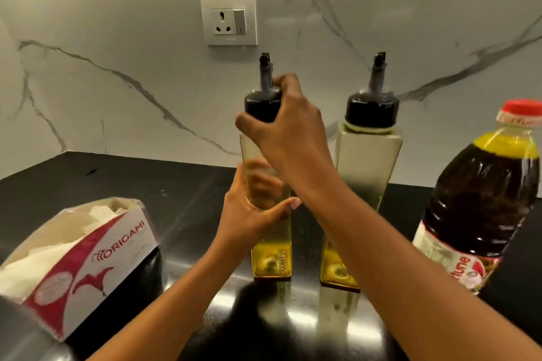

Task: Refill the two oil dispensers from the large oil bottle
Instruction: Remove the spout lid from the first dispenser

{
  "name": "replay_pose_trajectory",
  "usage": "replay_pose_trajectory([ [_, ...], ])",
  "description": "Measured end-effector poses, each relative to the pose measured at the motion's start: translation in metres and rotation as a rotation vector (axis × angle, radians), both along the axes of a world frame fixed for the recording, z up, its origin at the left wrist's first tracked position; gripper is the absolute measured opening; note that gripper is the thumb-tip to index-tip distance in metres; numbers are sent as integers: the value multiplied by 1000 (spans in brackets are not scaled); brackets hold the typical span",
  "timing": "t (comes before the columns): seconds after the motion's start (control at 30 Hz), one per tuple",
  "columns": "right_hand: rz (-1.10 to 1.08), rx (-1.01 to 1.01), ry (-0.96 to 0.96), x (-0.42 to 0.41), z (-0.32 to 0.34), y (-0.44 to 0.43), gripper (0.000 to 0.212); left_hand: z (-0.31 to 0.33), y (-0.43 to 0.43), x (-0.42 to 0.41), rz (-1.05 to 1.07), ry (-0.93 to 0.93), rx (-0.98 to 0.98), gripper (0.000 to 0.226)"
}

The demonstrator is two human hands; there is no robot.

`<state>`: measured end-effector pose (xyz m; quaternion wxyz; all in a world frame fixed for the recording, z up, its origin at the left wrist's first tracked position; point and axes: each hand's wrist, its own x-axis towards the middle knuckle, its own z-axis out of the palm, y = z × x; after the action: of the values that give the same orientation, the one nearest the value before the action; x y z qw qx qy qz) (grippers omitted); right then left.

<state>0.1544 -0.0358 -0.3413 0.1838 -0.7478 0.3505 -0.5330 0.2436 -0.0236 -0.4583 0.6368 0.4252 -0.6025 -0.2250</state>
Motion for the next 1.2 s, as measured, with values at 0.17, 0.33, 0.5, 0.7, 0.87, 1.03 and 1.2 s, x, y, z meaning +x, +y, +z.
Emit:
replay_pose_trajectory([
  [0.17, -27, -68, -15, 1, -1, -6, 57, -6, -5, 2, 27, -32, -34, 76],
  [0.33, -58, -94, -71, -4, -3, 7, 56, -8, 7, -6, 14, -39, -73, 83],
  [0.5, -76, -2, -62, -19, 4, 48, 55, -10, 46, -20, 7, -41, -39, 70],
  [0.7, 110, 148, -129, -43, 10, 100, 24, -13, 93, -38, -37, -23, -57, 67],
  [0.87, 229, 214, -173, -58, 14, 126, 24, -10, 118, -49, -58, -22, -53, 66],
  [1.03, 258, 190, -166, -63, 13, 137, 24, -8, 130, -52, -71, -23, -58, 66],
  [1.2, 405, 237, -104, -73, 15, 131, 24, -8, 128, -50, -144, -13, -48, 66],
])
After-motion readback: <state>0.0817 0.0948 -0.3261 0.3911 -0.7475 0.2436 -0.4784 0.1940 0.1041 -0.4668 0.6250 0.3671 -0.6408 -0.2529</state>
